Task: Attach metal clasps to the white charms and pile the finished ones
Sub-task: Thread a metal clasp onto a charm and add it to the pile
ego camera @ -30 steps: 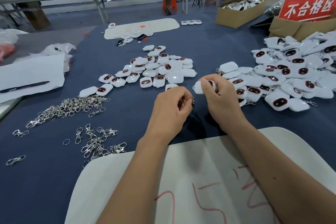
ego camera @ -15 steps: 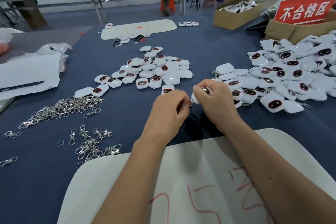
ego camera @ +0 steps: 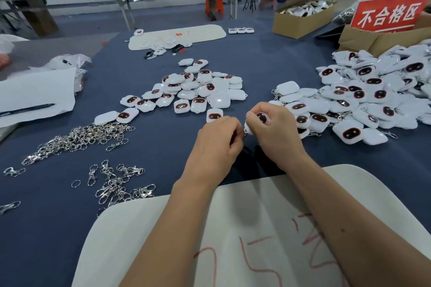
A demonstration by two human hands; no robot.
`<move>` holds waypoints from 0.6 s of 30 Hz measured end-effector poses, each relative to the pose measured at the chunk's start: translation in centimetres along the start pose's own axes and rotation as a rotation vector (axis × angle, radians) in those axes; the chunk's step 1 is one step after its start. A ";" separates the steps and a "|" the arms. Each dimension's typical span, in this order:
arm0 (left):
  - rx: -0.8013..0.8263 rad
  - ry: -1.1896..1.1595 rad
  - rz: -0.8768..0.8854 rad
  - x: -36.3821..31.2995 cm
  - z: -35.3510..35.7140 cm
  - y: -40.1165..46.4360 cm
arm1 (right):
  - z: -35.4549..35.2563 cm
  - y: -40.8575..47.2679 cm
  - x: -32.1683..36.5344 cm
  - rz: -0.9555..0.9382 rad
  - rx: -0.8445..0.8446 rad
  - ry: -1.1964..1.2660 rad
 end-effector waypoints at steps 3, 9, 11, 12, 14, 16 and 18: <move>0.015 0.007 -0.007 -0.1 0.2 0.0 | 0.2 0.0 -0.1 -0.025 0.002 -0.023; -0.076 -0.047 0.030 0.0 0.1 0.0 | -0.2 0.2 -0.8 0.035 -0.024 0.116; -0.130 -0.082 0.062 -0.1 0.0 0.1 | -0.3 0.3 -1.1 0.083 -0.030 0.223; -0.151 -0.102 0.076 -0.1 -0.1 0.1 | -0.4 0.3 -1.2 0.106 -0.029 0.271; -0.176 -0.161 0.092 -0.1 -0.2 0.3 | -0.4 0.3 -1.4 0.144 -0.025 0.336; -0.197 -0.229 0.081 0.0 -0.3 0.4 | -0.3 0.3 -1.4 0.174 -0.016 0.378; -0.233 -0.297 0.032 0.2 -0.5 0.3 | -0.1 0.3 -1.6 0.217 0.001 0.464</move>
Point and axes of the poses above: each hand's wrist, its own y-axis towards the middle knuckle, its own z-axis out of the palm, x = y × z, the point moved 5 cm from there along y, towards the middle knuckle, and after that the axes turned 13 degrees about y, right-handed, at the moved point
